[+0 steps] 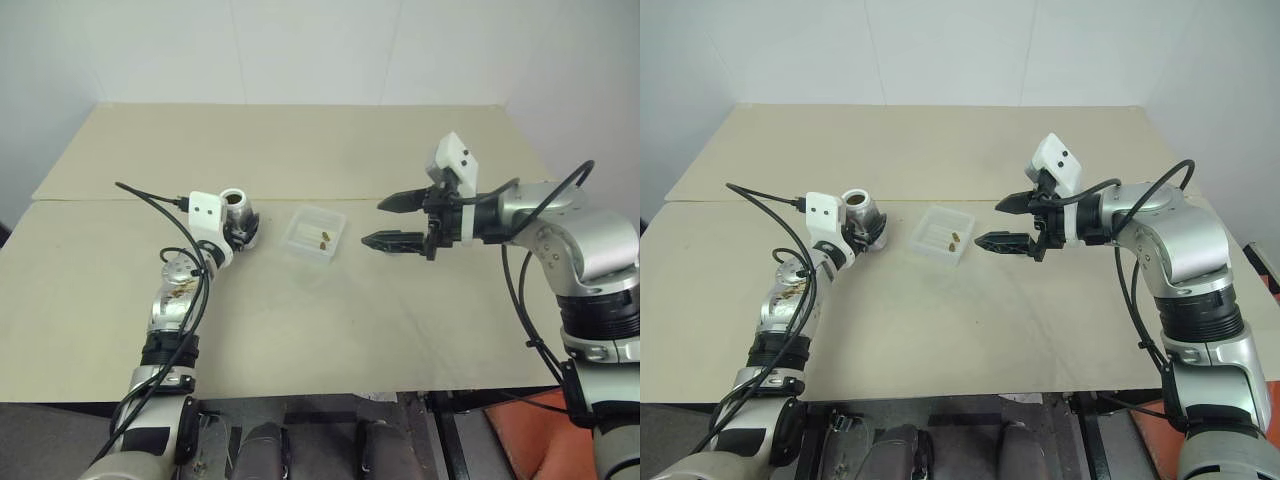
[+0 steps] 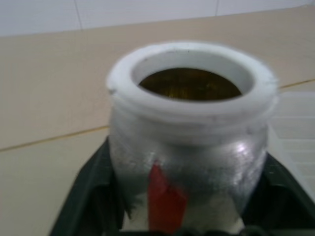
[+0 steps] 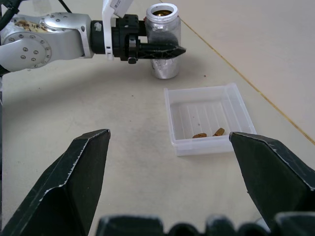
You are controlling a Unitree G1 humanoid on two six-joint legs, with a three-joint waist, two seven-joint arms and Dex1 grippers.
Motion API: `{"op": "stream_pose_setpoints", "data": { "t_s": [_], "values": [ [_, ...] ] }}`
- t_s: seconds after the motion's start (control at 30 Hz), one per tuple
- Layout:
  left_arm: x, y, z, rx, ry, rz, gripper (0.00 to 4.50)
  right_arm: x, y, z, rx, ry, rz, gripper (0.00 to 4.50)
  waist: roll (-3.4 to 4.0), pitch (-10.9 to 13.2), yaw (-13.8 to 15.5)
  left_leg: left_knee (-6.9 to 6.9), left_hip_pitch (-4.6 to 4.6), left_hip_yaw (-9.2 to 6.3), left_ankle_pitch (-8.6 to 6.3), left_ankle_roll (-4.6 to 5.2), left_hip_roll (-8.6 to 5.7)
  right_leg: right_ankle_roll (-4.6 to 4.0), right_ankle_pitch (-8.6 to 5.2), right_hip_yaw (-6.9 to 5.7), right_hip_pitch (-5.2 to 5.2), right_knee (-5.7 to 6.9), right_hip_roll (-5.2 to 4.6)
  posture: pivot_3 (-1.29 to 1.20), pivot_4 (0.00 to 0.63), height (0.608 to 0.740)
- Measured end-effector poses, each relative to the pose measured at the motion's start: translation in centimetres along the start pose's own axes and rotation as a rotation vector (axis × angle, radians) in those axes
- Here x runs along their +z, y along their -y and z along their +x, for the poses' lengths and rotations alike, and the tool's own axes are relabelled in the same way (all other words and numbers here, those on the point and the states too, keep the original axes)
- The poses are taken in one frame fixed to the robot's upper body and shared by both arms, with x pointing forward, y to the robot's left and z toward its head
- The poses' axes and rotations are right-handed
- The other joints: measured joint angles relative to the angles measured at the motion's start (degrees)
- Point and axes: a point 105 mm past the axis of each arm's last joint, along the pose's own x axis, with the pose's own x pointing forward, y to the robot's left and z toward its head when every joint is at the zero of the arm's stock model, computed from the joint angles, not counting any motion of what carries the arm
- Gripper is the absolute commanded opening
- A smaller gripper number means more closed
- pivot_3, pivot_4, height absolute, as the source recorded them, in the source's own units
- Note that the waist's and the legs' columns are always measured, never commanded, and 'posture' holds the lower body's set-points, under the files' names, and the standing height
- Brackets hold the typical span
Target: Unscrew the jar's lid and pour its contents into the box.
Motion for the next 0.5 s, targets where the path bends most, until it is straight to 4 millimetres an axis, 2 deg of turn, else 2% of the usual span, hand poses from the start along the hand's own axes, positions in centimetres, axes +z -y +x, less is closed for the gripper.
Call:
{"op": "stream_pose_setpoints", "data": {
  "t_s": [0.03, 0.17, 0.23, 0.33, 0.4, 0.5],
  "values": [
    [-0.1, 0.0, 0.0, -0.001, -0.002, -0.001, 4.47, 0.0, 0.0, 0.0, 0.0, 0.0, 0.0, 4.5, 0.0, 0.0, 0.0, 0.0, 0.0, 0.0, 0.0, 0.0, 0.0, 0.0, 0.0, 0.0, 0.0, 0.0, 0.0, 0.0, 0.15, 0.74],
    [-0.7, 0.0, -0.7, -0.003, -0.011, 0.006, 4.49, 0.0, 0.0, 0.0, -0.002, 0.0, -0.001, 4.5, 0.0, 0.0, 0.0, -0.01, 0.0, 0.0, 0.0, 0.0, 0.0, 0.0, 0.0, 0.0, 0.0, -0.01, 0.0, 0.0, 0.15, 0.74],
    [-0.8, -0.2, -1.7, -0.005, -0.006, 0.044, 4.49, 0.0, -0.2, 0.0, -0.001, 0.001, -0.007, 4.5, 0.0, 0.0, 0.0, -0.02, 0.0, 0.0, 0.0, 0.0, 0.01, 0.0, 0.0, 0.01, -0.01, -0.01, 0.0, 0.0, 0.15, 0.74],
    [-0.7, -0.5, -3.9, -0.027, -0.012, 0.113, 4.49, -0.5, -0.4, -0.1, -0.002, -0.01, -0.004, 4.5, 0.01, 0.0, -0.4, -0.05, 0.01, 0.01, -0.01, 0.0, 0.03, 0.0, 0.0, 0.02, -0.03, 0.0, 0.0, 0.0, 0.15, 0.74],
    [-1.2, -1.0, -6.1, -0.034, -0.057, 0.167, 4.49, -0.9, -0.5, -0.1, -0.002, -0.017, 0.003, 4.5, 0.02, 0.0, -0.6, -0.07, 0.03, 0.02, -0.01, 0.0, 0.05, -0.01, 0.0, 0.05, -0.04, 0.01, 0.0, 0.0, 0.15, 0.74],
    [-2.1, -1.3, -8.3, -0.048, -0.121, 0.201, 4.49, -1.4, -0.5, -0.4, -0.01, -0.027, 0.01, 4.5, 0.01, 0.0, -0.5, -0.07, 0.03, 0.0, -0.03, 0.02, 0.06, -0.02, -0.01, 0.03, -0.03, 0.03, 0.0, 0.0, 0.15, 0.74]
  ]
}}
